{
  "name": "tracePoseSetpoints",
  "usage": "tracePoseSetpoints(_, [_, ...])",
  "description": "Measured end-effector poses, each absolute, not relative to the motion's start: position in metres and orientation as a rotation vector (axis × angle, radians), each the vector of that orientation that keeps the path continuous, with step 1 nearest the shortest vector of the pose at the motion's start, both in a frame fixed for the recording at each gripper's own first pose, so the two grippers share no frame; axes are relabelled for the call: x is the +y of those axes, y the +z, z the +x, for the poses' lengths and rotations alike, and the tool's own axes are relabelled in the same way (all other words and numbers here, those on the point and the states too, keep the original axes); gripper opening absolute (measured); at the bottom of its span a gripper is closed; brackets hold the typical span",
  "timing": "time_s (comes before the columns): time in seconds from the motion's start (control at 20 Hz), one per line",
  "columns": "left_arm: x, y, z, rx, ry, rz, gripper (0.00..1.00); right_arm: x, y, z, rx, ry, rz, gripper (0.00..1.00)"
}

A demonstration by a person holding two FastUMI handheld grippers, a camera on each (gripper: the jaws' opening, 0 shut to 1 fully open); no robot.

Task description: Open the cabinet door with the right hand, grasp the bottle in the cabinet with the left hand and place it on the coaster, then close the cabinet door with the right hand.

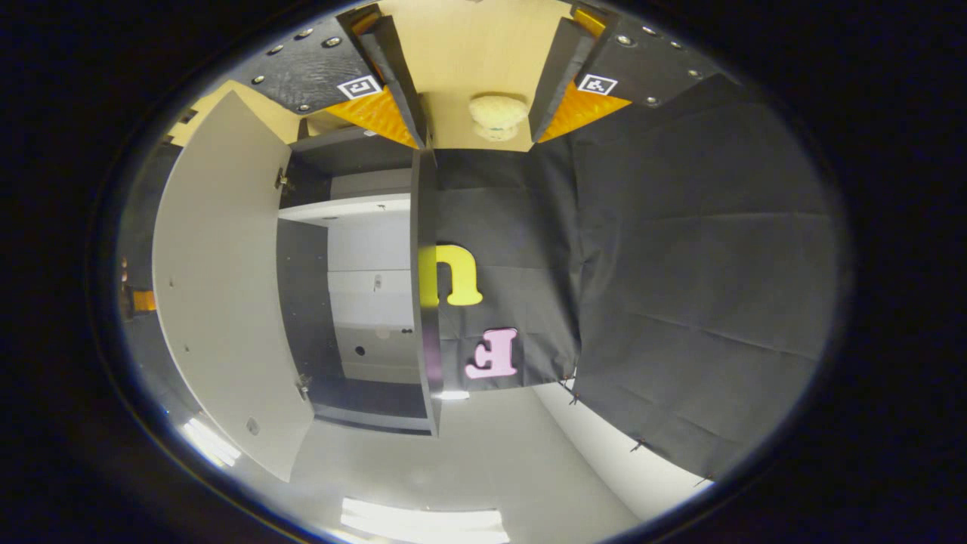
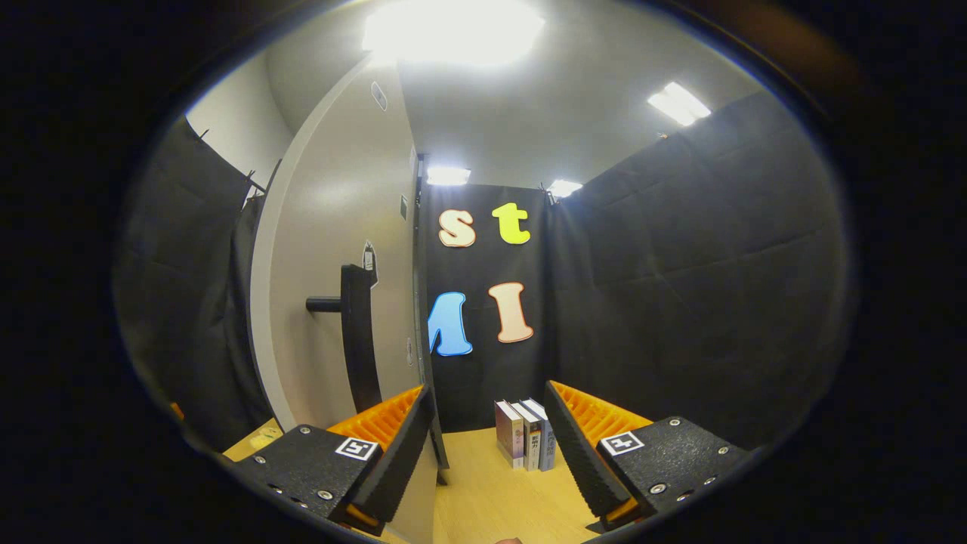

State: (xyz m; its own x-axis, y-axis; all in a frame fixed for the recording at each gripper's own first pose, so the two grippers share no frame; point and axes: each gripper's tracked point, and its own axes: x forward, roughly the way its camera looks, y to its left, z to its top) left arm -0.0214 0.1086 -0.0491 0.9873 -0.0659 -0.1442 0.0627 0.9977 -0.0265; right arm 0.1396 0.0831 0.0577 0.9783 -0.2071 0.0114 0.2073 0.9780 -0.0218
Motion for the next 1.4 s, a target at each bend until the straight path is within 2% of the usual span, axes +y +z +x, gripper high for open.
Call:
tracePoseSetpoints(0.05, [0.112,-0.051,-0.019,0.147,-0.064,-0.028,0.78,0.090,0.059,0.140,-0.011,-0.206,-0.025,0.91])
tracePoseSetpoints(0.15, [0.120,-0.054,-0.015,0.152,-0.064,-0.043,0.82,0.103,0.059,0.140,-0.013,-0.198,-0.028,0.91])
tracePoseSetpoints(0.2, [0.125,-0.058,-0.014,0.153,-0.063,-0.050,0.78,0.110,0.058,0.141,-0.012,-0.192,-0.029,0.91])
tracePoseSetpoints(1.0, [0.206,-0.069,-0.015,0.165,0.006,-0.048,0.78,0.206,0.048,0.176,-0.010,-0.051,-0.017,0.92])
tracePoseSetpoints(1.05, [0.210,-0.068,-0.017,0.163,0.011,-0.044,0.78,0.209,0.047,0.178,-0.008,-0.043,-0.015,0.87])
tracePoseSetpoints(1.15, [0.216,-0.068,-0.018,0.161,0.017,-0.035,0.78,0.222,0.045,0.186,-0.004,-0.027,-0.013,0.88])
tracePoseSetpoints(1.2, [0.220,-0.068,-0.019,0.159,0.022,-0.029,0.78,0.230,0.045,0.189,-0.003,-0.017,-0.016,0.92])
tracePoseSetpoints(1.35, [0.230,-0.068,-0.020,0.160,0.032,-0.024,0.78,0.249,0.043,0.197,-0.002,0.021,-0.029,0.92])
tracePoseSetpoints(1.4, [0.234,-0.068,-0.021,0.160,0.037,-0.020,0.75,0.256,0.043,0.200,-0.003,0.037,-0.032,0.93])
